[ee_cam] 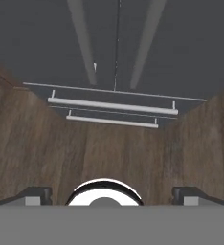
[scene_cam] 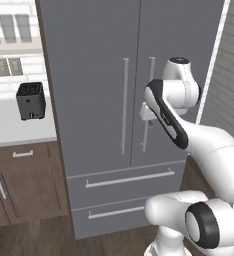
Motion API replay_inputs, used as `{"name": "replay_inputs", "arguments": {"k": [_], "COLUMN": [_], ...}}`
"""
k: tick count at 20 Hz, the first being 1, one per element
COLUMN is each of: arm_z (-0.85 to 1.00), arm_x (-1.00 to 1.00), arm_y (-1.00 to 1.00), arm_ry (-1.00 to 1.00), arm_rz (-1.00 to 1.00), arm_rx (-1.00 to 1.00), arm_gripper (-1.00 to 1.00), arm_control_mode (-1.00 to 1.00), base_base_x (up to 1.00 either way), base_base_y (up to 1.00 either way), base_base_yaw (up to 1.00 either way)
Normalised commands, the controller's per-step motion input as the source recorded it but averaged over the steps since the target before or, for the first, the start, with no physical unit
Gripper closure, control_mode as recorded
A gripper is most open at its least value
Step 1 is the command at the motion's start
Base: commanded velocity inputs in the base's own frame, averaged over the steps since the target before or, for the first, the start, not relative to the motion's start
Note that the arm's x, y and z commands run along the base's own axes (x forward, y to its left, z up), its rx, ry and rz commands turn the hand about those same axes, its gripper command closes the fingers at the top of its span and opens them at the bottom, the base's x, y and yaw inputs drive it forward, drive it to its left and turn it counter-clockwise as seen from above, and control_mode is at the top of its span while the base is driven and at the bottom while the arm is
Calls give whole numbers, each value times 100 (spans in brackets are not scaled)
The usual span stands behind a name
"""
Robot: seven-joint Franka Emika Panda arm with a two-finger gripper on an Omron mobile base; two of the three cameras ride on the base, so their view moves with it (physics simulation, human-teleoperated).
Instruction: Take the strawberry from the fridge and place it on top of the pancake, located on the dining counter.
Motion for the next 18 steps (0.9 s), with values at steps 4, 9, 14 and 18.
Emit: {"name": "replay_inputs", "arguments": {"k": [4, 9, 14, 18], "arm_z": [-1, 0, 1, 11], "arm_x": [29, 71, 56, 66], "arm_y": [-16, -19, -43, 0], "arm_ry": [-25, -18, -26, -29], "arm_rz": [0, 0, -4, -17], "arm_rx": [0, 0, 3, 0], "arm_gripper": [-100, -100, -100, -100], "arm_control_mode": [-100, -100, -100, -100], "base_base_x": [0, 0, 0, 0], "base_base_y": [0, 0, 0, 0], "base_base_yaw": [0, 0, 0, 0]}}
